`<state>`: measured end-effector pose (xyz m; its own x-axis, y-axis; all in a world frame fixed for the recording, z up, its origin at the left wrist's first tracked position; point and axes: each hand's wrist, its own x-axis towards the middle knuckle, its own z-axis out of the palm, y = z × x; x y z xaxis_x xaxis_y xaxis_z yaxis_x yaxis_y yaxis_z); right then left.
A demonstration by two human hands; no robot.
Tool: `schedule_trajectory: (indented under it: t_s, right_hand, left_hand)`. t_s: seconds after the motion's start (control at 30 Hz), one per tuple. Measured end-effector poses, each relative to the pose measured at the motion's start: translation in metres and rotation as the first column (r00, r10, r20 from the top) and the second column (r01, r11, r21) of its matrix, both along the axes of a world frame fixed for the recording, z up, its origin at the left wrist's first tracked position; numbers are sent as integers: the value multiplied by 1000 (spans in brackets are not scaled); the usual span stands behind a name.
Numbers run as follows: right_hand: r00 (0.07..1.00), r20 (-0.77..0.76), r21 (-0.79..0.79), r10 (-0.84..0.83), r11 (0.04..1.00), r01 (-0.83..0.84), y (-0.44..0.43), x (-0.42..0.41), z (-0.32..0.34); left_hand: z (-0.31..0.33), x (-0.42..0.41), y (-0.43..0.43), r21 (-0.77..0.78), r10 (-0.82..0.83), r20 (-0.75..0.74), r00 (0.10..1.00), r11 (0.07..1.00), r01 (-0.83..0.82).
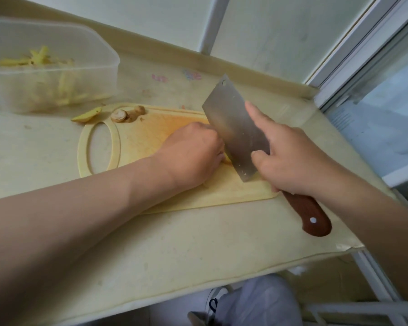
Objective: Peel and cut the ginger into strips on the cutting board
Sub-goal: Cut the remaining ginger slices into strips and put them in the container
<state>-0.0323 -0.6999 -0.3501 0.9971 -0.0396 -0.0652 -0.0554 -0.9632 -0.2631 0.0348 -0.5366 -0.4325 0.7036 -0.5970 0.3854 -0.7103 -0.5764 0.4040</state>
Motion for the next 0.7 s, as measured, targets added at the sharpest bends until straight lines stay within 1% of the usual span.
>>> schedule_trajectory:
  t_s: [0.07, 0.13, 0.2, 0.27, 0.33, 0.4, 0.47, 0.63, 0.7]
  right_hand:
    - [999, -53, -2, -12, 1000, 12, 6, 17, 2]
    - [999, -37, 0, -17, 1000, 17, 12, 35, 0]
    - [999, 15, 48, -41, 998, 40, 15, 40, -3]
    - [993, 104, 106, -63, 993, 51, 12, 30, -12]
    - [978, 195, 155, -74, 987, 44, 6, 10, -23]
    - [970, 226, 172, -86, 984, 47, 0, -7, -26]
    - [976, 205, 140, -72, 989, 44, -3, -16, -22]
    - [998, 59, 23, 14, 1000, -15, 0, -9, -5]
    - [1000, -10, -11, 23, 1000, -23, 4, 1, 1]
  left_hand:
    - [0, 1, 0, 14, -4, 0, 1000, 1000, 4]
    - [0, 2, 1, -11, -19, 17, 1000, 1000, 19]
    - [-1, 1, 2, -23, -33, 61, 998, 999, 34]
    - [0, -2, 3, -34, -36, 83, 996, 999, 38]
    - [1, -3, 3, -9, -3, 47, 999, 1000, 4]
    - [1, -2, 2, -1, 36, 21, 999, 999, -36]
    - [1, -2, 2, -6, 40, 19, 999, 999, -40]
    - [1, -1, 2, -24, 56, 25, 998, 998, -55]
    - [2, -1, 0, -26, 65, 28, 998, 998, -64]
